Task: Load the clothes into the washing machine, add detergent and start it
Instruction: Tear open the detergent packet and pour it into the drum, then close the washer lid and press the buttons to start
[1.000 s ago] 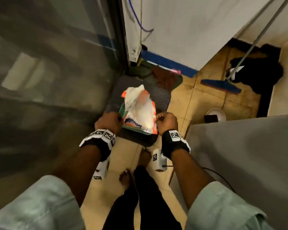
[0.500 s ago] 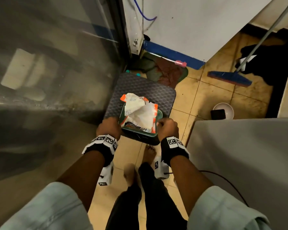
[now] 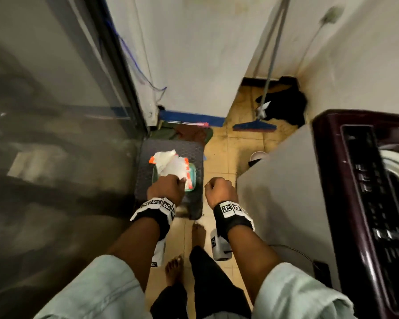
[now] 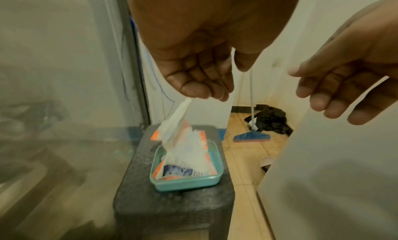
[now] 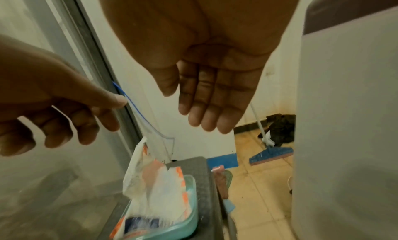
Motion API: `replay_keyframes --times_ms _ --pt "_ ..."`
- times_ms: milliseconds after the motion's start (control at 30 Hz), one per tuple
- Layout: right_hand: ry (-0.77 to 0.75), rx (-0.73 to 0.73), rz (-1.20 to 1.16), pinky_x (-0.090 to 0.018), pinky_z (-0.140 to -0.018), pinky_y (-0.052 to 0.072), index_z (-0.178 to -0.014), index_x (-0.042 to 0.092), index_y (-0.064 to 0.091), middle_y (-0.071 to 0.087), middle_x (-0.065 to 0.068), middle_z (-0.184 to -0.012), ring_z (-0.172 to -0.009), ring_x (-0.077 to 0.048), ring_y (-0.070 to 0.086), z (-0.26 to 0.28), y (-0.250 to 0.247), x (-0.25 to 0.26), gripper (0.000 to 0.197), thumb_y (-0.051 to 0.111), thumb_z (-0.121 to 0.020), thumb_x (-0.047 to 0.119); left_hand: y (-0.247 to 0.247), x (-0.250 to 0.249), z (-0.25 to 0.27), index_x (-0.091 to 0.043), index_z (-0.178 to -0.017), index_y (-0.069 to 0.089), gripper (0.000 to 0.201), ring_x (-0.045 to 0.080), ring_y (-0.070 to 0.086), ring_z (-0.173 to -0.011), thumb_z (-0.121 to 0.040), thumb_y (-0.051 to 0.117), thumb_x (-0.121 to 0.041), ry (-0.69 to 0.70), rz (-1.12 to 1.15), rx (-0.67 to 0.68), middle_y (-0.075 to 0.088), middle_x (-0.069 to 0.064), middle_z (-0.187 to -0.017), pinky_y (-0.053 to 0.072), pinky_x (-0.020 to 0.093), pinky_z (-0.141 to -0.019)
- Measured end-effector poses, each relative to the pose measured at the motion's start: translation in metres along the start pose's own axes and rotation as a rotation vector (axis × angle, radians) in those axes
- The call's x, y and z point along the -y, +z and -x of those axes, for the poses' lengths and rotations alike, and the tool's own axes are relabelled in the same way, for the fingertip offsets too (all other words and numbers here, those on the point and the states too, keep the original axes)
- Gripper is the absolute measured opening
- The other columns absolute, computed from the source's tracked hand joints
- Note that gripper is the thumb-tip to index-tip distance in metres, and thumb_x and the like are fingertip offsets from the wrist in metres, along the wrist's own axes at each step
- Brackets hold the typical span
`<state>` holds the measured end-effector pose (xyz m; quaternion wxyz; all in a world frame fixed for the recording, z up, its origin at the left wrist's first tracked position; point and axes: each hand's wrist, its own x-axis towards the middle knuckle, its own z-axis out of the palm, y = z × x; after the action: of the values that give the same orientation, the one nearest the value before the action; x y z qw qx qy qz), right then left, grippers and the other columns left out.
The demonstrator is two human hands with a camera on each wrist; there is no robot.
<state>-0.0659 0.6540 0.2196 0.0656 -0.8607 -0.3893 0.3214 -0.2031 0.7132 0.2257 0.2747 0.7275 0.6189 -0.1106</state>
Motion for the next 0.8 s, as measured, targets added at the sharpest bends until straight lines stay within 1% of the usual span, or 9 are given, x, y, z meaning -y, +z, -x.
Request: replay_keyframes --times_ms 67,167,267,367,433,500,633,733,800 --pt "0.015 -0.095 0.001 -0.036 -0.077 0.048 -0.098 0.011 0.068 0.067 -0.019 -0.104 -0.097 -0.039 0.062 0.024 -0.028 -0.008 0.037 0.047 -0.092 0.040 -0.016 -0.022 0.018 -0.014 -0.101 0.068 0.042 0.034 0.062 -0.101 -0.097 0.041 -0.046 0.112 -0.016 -0.044 0.068 0.013 -0.106 0.047 0.035 -0.079" --pt "0.033 -0.210 0.013 -0.037 -0.078 0.050 -0.095 0.009 0.069 0.068 -0.018 -0.103 -0.096 -0.038 0.063 0.051 -0.069 -0.024 0.036 0.046 -0.092 0.037 -0.037 -0.058 0.037 -0.019 -0.104 0.068 0.036 0.033 0.062 -0.104 -0.093 0.047 -0.046 0.253 -0.042 -0.107 0.068 0.012 -0.108 0.049 0.036 -0.084" --pt "0.085 -0.328 -0.013 -0.037 -0.076 0.050 -0.092 0.010 0.068 0.069 -0.017 -0.100 -0.092 -0.036 0.064 0.073 -0.110 -0.048 0.034 0.045 -0.091 0.036 -0.056 -0.104 0.056 -0.024 -0.106 0.067 0.031 0.033 0.063 -0.103 -0.091 0.049 -0.045 0.399 -0.083 -0.119 0.068 0.010 -0.111 0.049 0.036 -0.082" --pt "0.154 -0.446 -0.075 -0.037 -0.074 0.048 -0.091 0.011 0.067 0.068 -0.015 -0.100 -0.092 -0.036 0.063 0.091 -0.148 -0.075 0.043 0.042 -0.094 0.047 -0.067 -0.151 0.072 -0.024 -0.104 0.068 0.032 0.030 0.064 -0.098 -0.093 0.046 -0.043 0.533 -0.138 -0.150 0.069 0.007 -0.106 0.047 0.033 -0.075" --pt "0.207 -0.510 -0.110 -0.038 -0.078 0.047 -0.097 0.011 0.067 0.067 -0.015 -0.103 -0.097 -0.037 0.062 0.104 -0.171 -0.099 0.050 0.038 -0.095 0.051 -0.067 -0.185 0.085 -0.022 -0.101 0.070 0.033 0.031 0.064 -0.095 -0.094 0.045 -0.043 0.608 -0.157 -0.162 0.069 0.008 -0.102 0.046 0.032 -0.073" --pt "0.259 -0.571 -0.125 -0.040 -0.083 0.048 -0.102 0.011 0.067 0.067 -0.016 -0.106 -0.099 -0.037 0.062 0.113 -0.191 -0.123 0.053 0.036 -0.095 0.053 -0.066 -0.218 0.096 -0.021 -0.102 0.070 0.034 0.031 0.064 -0.094 -0.095 0.044 -0.042 0.689 -0.186 -0.169 0.070 0.009 -0.101 0.049 0.033 -0.074" --pt "0.357 -0.639 -0.162 -0.041 -0.084 0.050 -0.105 0.014 0.068 0.068 -0.016 -0.106 -0.100 -0.037 0.063 0.127 -0.225 -0.180 0.048 0.040 -0.094 0.051 -0.052 -0.290 0.117 -0.021 -0.102 0.068 0.031 0.028 0.065 -0.093 -0.094 0.044 -0.039 0.863 -0.266 -0.174 0.070 0.006 -0.101 0.052 0.032 -0.074" --pt "0.409 -0.680 -0.189 -0.042 -0.087 0.050 -0.103 0.015 0.067 0.068 -0.014 -0.108 -0.101 -0.037 0.063 0.134 -0.254 -0.217 0.044 0.042 -0.094 0.050 -0.041 -0.342 0.132 -0.024 -0.108 0.065 0.030 0.028 0.065 -0.098 -0.092 0.045 -0.040 0.960 -0.331 -0.183 0.070 0.005 -0.107 0.054 0.037 -0.079" --pt "0.425 -0.718 -0.202 -0.040 -0.084 0.048 -0.106 0.014 0.067 0.067 -0.015 -0.110 -0.103 -0.037 0.062 0.134 -0.277 -0.241 0.041 0.043 -0.095 0.046 -0.036 -0.379 0.141 -0.025 -0.112 0.063 0.031 0.029 0.064 -0.102 -0.091 0.045 -0.040 1.019 -0.361 -0.200 0.068 0.005 -0.112 0.051 0.039 -0.082"
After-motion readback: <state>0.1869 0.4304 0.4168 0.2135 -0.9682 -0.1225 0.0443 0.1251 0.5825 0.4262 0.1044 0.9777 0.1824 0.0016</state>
